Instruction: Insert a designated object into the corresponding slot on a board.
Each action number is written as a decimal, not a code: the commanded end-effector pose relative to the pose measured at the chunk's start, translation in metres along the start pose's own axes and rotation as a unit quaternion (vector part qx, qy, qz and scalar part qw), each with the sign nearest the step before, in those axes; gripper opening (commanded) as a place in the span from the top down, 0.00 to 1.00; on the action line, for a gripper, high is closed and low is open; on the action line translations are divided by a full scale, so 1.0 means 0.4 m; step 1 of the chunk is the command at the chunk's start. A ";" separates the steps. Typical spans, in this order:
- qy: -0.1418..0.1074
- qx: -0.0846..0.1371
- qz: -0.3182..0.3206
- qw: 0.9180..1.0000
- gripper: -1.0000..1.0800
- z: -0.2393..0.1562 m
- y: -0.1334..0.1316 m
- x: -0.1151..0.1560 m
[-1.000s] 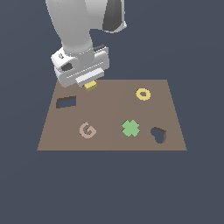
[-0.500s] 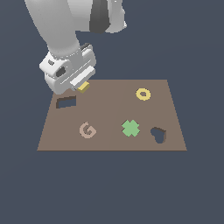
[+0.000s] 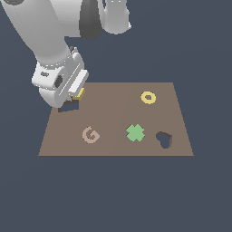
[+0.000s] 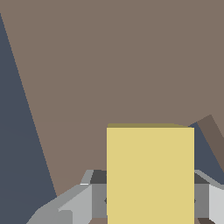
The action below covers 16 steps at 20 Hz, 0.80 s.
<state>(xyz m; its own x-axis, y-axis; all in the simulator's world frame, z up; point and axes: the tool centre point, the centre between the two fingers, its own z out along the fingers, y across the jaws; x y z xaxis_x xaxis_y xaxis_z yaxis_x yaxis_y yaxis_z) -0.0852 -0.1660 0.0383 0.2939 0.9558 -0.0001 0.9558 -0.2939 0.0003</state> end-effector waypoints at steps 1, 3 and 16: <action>0.000 0.000 -0.044 0.999 1.00 -0.002 0.023 -0.007; 0.000 0.000 -0.075 0.997 1.00 -0.002 0.040 -0.010; 0.000 0.000 -0.213 0.977 1.00 -0.005 0.118 -0.008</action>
<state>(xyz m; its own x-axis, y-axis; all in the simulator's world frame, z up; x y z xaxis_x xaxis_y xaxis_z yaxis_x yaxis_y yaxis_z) -0.0439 -0.1826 0.0400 -0.1068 0.9943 -0.0001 0.9943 0.1068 -0.0003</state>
